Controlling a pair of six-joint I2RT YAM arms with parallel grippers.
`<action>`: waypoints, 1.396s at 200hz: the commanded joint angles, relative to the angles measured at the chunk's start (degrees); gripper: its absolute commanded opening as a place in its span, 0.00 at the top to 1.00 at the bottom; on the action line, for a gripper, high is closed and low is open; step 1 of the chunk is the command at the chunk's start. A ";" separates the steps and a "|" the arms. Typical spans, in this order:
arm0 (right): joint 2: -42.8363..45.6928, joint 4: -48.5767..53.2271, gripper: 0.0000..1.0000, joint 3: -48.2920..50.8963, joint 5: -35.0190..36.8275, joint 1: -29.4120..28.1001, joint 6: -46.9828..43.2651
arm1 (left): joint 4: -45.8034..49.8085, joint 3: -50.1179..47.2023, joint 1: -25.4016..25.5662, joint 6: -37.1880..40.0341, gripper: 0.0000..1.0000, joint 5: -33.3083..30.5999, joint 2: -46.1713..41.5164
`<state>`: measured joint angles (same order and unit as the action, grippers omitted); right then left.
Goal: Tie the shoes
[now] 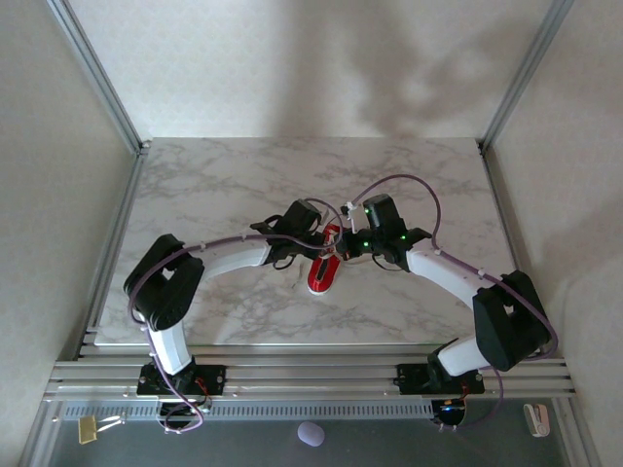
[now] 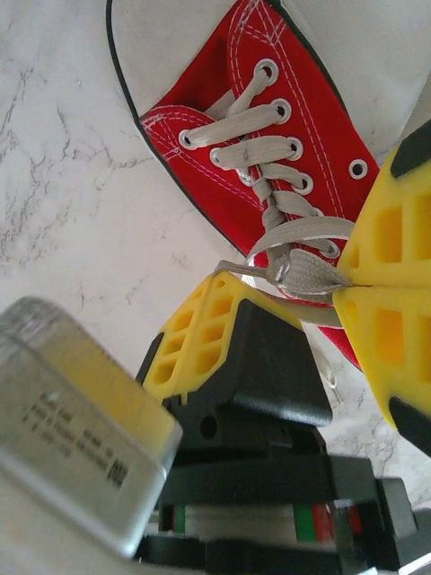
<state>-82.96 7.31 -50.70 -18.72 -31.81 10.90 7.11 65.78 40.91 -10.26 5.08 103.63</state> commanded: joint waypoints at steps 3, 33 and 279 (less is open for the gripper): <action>-0.58 0.34 1.00 -1.33 -0.78 -0.44 -0.88 | -2.27 0.14 -1.07 -1.90 0.98 -0.69 -0.50; -0.54 0.26 1.00 -1.25 -0.58 -0.45 -0.88 | -4.49 -2.70 -2.55 -6.57 0.69 0.36 -4.81; 0.97 0.07 1.00 -0.20 2.23 -0.56 -0.09 | -22.24 -26.67 10.01 -23.66 1.00 9.13 -12.11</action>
<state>-83.00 7.29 -50.68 -17.93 -31.83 10.74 -10.74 39.18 49.82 -32.47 10.87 89.86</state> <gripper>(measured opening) 0.042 0.046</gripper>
